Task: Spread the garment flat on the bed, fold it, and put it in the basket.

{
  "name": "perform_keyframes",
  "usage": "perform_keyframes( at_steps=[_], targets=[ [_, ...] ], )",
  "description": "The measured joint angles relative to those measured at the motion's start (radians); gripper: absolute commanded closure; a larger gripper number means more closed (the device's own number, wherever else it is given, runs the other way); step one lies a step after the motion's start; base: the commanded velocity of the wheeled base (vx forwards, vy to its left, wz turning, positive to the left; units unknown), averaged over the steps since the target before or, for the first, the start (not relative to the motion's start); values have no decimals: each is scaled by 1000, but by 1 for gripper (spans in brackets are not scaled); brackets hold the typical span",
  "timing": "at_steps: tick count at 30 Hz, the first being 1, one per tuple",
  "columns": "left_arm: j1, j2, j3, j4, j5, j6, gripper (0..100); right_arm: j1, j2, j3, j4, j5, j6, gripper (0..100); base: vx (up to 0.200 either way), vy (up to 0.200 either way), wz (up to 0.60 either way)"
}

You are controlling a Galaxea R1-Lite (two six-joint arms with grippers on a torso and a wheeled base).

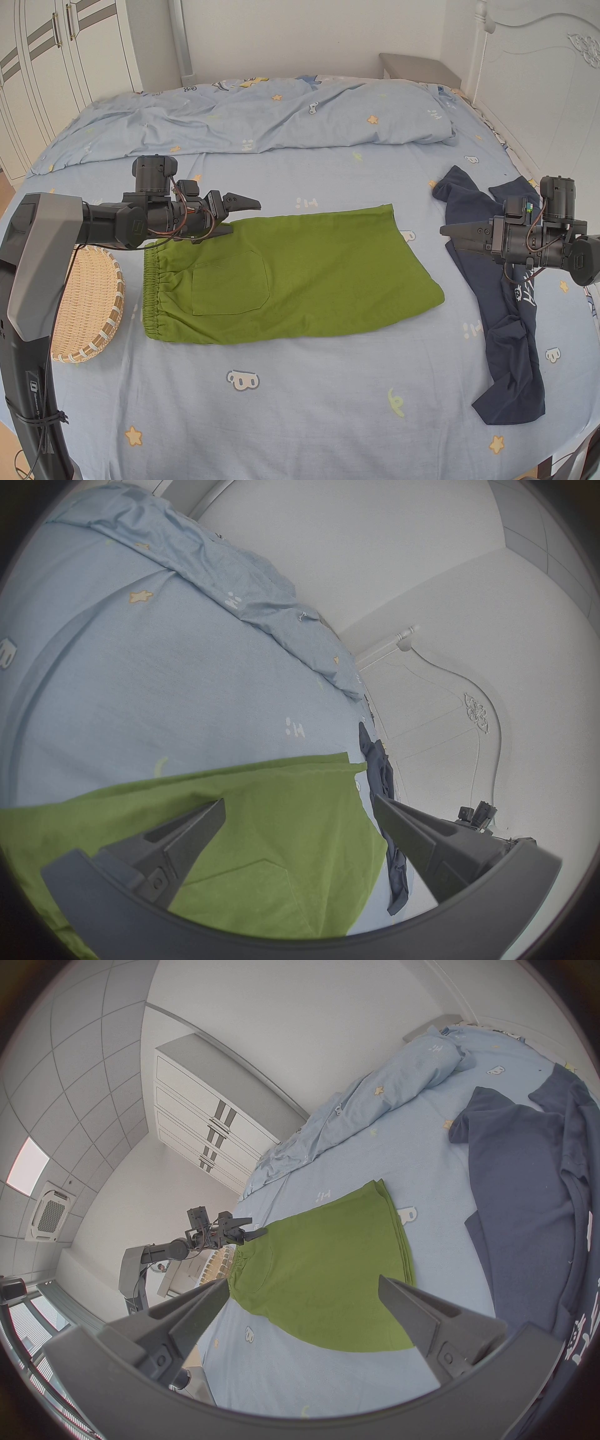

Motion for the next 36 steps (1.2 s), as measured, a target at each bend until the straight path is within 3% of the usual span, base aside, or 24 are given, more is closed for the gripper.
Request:
perform_keyframes(
  at_steps=[5,14,20,24,31,36],
  targets=[
    [4,-79,156,-71,-5,-1,0,0,-5,0,0,2,0,0,0,0,0],
    [43,-229,584,-397,-12,-17,0,1,-26,4,0,5,0,0,0,0,0],
    [108,-321,883,-591,-23,-42,0,5,-45,13,0,7,0,0,0,0,0],
    [192,-383,1067,-690,-52,-57,0,11,-58,23,0,7,0,0,0,0,0],
    [358,-459,1209,-765,-189,-65,0,34,-76,42,0,7,-5,0,0,0,0],
    [394,-464,1218,-794,-206,-64,0,48,-81,49,0,7,-8,0,0,0,0]
  ],
)
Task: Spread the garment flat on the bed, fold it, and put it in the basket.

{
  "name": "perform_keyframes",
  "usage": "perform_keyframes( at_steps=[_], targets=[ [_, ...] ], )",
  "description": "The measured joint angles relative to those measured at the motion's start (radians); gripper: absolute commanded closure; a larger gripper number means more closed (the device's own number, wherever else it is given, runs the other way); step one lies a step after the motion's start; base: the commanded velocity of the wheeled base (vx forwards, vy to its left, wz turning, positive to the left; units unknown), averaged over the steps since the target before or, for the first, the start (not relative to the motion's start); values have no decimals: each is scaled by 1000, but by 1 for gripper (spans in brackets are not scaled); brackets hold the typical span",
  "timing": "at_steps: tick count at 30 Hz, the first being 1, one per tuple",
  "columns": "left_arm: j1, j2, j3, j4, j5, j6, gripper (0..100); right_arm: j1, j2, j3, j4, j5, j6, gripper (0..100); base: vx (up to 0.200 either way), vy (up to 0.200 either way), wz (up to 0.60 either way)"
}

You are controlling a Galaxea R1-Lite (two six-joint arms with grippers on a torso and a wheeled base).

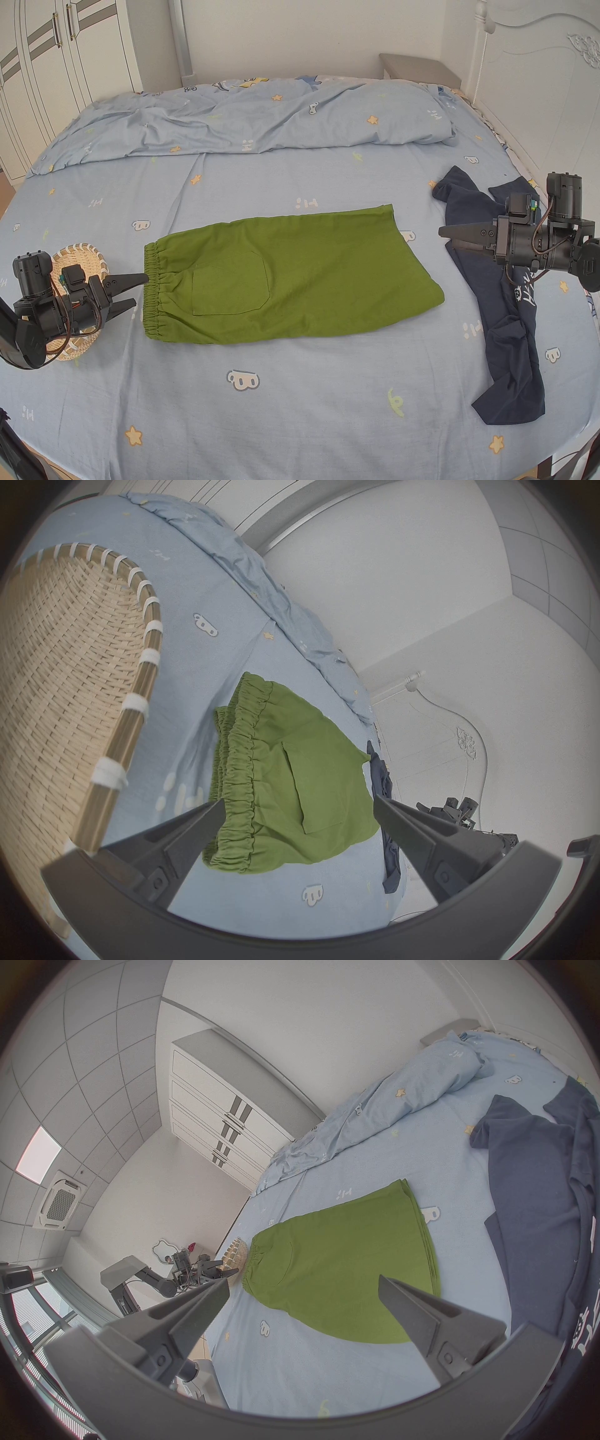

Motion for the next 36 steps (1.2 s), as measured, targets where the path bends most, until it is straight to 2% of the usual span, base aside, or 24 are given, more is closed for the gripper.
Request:
perform_keyframes(
  at_steps=[11,19,28,36],
  targets=[
    [-28,150,7,-189,27,17,0,3,-1,1,0,0,0,0,0,0,0],
    [-72,233,-12,-205,83,47,0,3,-1,1,0,0,0,0,0,0,0],
    [-86,259,-32,-206,95,52,0,3,1,1,0,-1,0,0,0,0,0],
    [-90,289,-72,-204,156,64,0,5,4,1,0,-1,0,0,0,0,0]
  ],
)
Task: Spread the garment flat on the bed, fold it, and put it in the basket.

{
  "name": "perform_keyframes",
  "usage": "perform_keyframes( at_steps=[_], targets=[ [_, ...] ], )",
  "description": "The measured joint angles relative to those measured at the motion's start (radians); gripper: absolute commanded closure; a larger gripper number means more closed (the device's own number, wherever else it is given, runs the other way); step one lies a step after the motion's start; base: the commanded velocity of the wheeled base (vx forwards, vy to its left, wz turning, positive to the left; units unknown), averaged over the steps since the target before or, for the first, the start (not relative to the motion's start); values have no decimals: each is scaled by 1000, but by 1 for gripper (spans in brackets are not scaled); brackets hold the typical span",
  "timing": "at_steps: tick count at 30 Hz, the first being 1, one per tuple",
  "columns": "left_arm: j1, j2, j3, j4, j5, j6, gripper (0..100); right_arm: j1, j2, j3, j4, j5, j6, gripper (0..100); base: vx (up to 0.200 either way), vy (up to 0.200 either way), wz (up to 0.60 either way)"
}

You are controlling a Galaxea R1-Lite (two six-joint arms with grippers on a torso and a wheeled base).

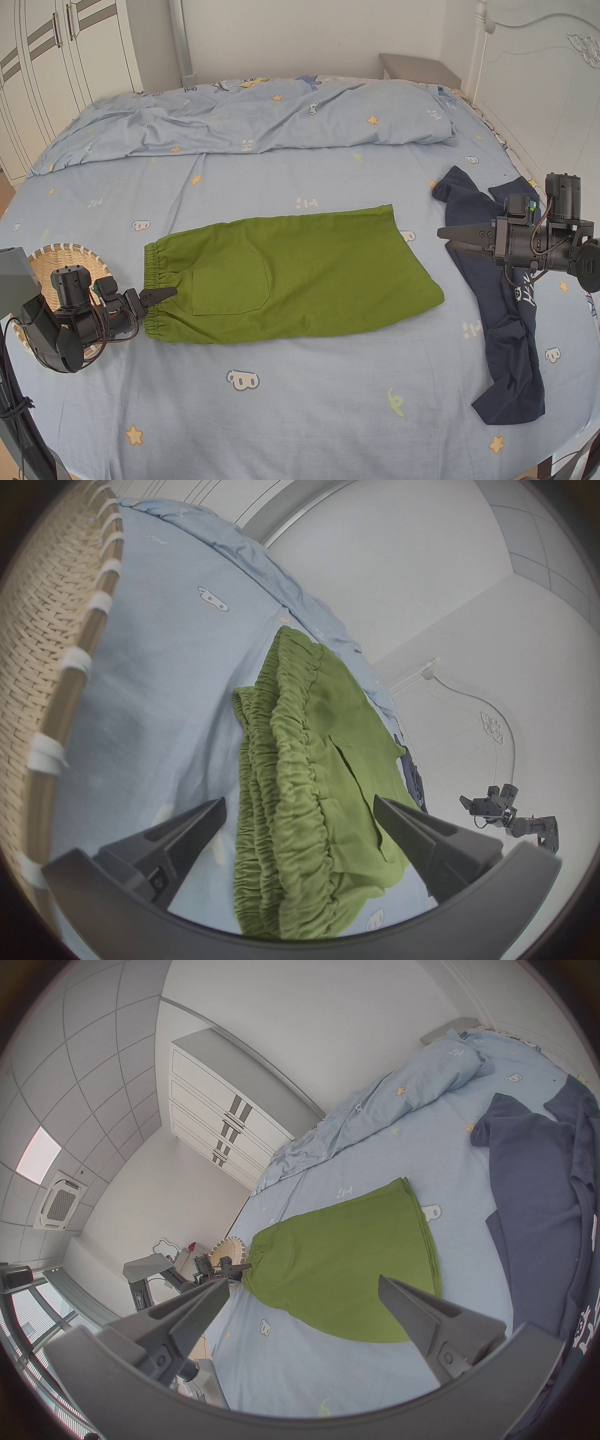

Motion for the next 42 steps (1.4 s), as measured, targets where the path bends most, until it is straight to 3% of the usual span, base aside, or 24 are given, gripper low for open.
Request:
perform_keyframes(
  at_steps=[6,17,18,26,33,38,42],
  targets=[
    [-5,10,-17,3,1,-4,0,1,2,0,0,-1,-1,0,0,0,0],
    [-98,41,-112,28,5,-94,0,0,3,-3,0,-1,-1,0,0,0,0],
    [-100,46,-120,29,5,-96,100,0,3,-3,0,-1,-1,0,0,0,0],
    [-95,61,-138,55,1,-101,100,-7,27,-39,35,-13,5,0,0,0,0],
    [-91,40,-142,113,-4,-101,100,-22,74,-199,300,-31,-15,0,0,0,0],
    [-82,-3,-148,187,-10,-101,100,-39,165,-396,513,-104,-115,0,0,0,0],
    [-71,-46,-153,238,-34,-101,100,-48,266,-514,603,-134,-170,0,0,0,0]
  ],
)
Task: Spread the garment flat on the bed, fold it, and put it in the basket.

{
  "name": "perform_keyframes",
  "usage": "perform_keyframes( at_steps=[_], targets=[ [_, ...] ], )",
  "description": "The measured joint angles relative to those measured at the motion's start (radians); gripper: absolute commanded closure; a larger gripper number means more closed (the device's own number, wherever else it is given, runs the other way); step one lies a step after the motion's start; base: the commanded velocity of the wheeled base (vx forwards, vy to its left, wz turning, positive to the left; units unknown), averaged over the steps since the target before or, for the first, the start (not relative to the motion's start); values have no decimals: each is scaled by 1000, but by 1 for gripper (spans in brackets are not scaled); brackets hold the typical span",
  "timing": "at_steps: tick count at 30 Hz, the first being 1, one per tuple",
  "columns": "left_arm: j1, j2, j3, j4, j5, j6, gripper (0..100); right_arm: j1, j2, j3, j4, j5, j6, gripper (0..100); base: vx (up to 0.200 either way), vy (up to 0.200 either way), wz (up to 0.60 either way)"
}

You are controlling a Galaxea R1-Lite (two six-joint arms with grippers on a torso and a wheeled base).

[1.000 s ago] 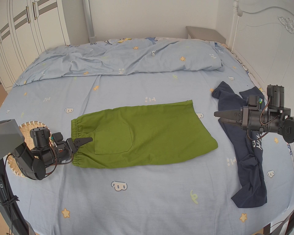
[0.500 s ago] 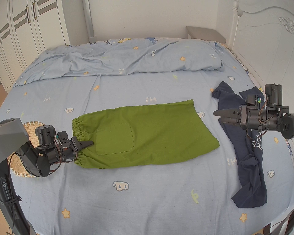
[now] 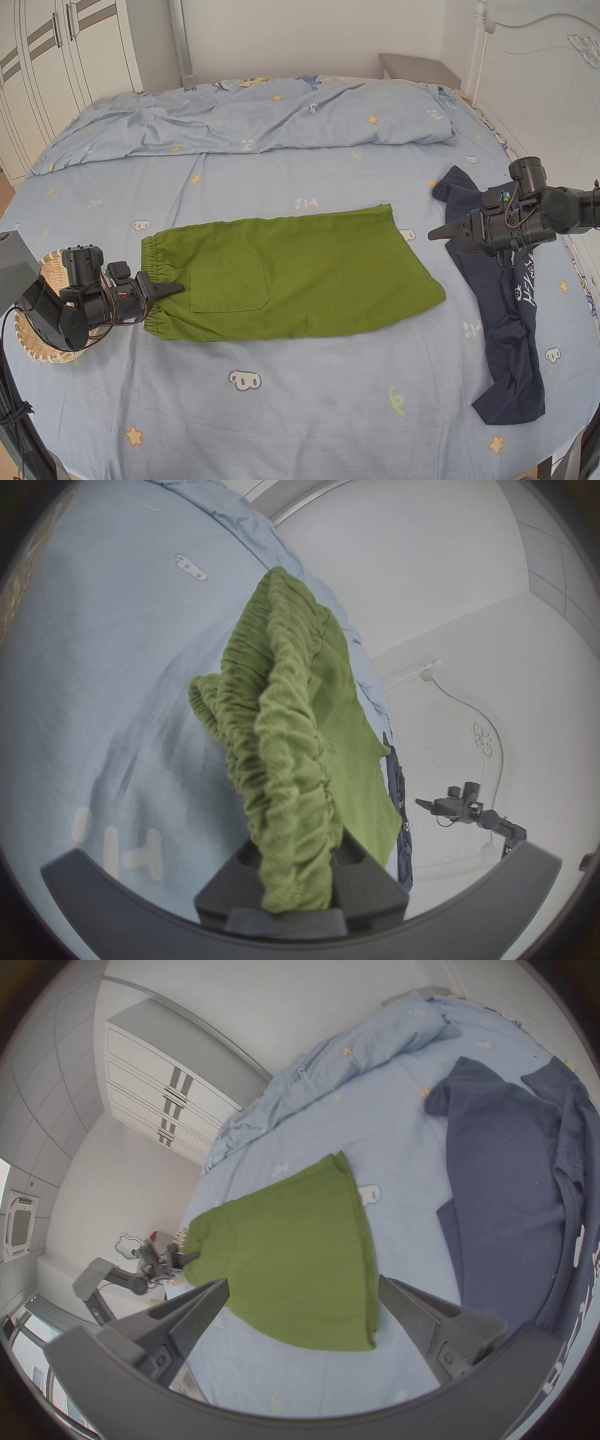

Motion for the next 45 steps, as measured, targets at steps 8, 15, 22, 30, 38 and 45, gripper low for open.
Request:
perform_keyframes(
  at_steps=[8,15,22,30,38,45],
  targets=[
    [16,-56,-1,38,-25,1,100,4,171,-81,33,0,-50,0,0,0,0],
    [18,-70,3,37,-26,2,100,20,239,-95,28,30,-48,0,0,0,0],
    [18,-74,4,37,-26,2,100,34,272,-104,20,36,-46,0,0,0,0],
    [17,-75,6,37,-26,2,100,55,290,-106,20,97,-40,0,0,0,0],
    [17,-77,7,37,-26,2,100,57,308,-115,27,112,-33,100,0,0,0],
    [18,-76,7,37,-26,2,100,48,322,-120,38,147,-15,100,0,0,0]
  ],
)
